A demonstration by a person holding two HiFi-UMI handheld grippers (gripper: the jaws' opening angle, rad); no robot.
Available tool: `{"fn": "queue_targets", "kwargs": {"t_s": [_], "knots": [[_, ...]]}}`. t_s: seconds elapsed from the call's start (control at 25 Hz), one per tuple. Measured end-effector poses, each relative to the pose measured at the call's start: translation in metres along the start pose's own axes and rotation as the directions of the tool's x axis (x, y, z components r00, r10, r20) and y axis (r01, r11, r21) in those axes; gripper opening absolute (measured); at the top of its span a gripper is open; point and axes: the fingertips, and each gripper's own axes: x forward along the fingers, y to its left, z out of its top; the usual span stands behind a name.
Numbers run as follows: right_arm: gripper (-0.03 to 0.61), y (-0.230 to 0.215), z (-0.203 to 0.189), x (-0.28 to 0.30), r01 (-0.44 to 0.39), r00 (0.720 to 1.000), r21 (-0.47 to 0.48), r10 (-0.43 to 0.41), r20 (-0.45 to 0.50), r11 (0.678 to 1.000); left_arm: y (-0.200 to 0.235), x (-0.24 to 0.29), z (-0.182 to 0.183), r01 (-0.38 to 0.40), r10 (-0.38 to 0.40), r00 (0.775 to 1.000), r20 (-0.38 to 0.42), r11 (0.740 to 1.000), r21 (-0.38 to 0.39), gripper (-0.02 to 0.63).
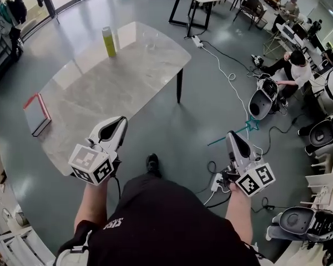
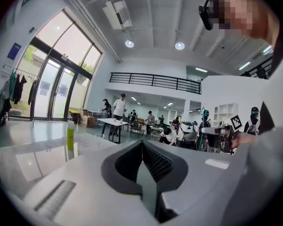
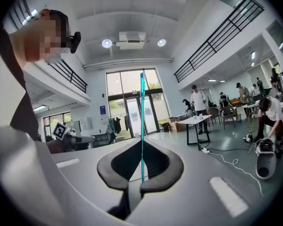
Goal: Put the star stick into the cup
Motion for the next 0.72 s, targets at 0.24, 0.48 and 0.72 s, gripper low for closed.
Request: {"fn": "queue_targets", "kwargs": {"t_s": [0.24,0.48,0.72], "knots": [[0.018,-0.025,0.028,0.065,-0.018,1.000,-0.005,0.018,-0.003,1.000,0.032,0.050,0.030,0.009,-0.010,1.000,0.015,1.000,0.027,0.005],[0.018,-0.033,0.040,0.131,-0.065,0.998,-0.010,0.065,-0.007,0.998,0.071,0.078,0.042,-0.007,0.006,1.000,0.017,1.000,0.024,0.005],[0.018,-0.049,0.038,0.183,-0.121,0.992,0.019,0.121,-0.030,0.993,0.098,0.099,0.041,-0.054,0.054,0.998,-0.007,0.998,0.017,0.005]]}}
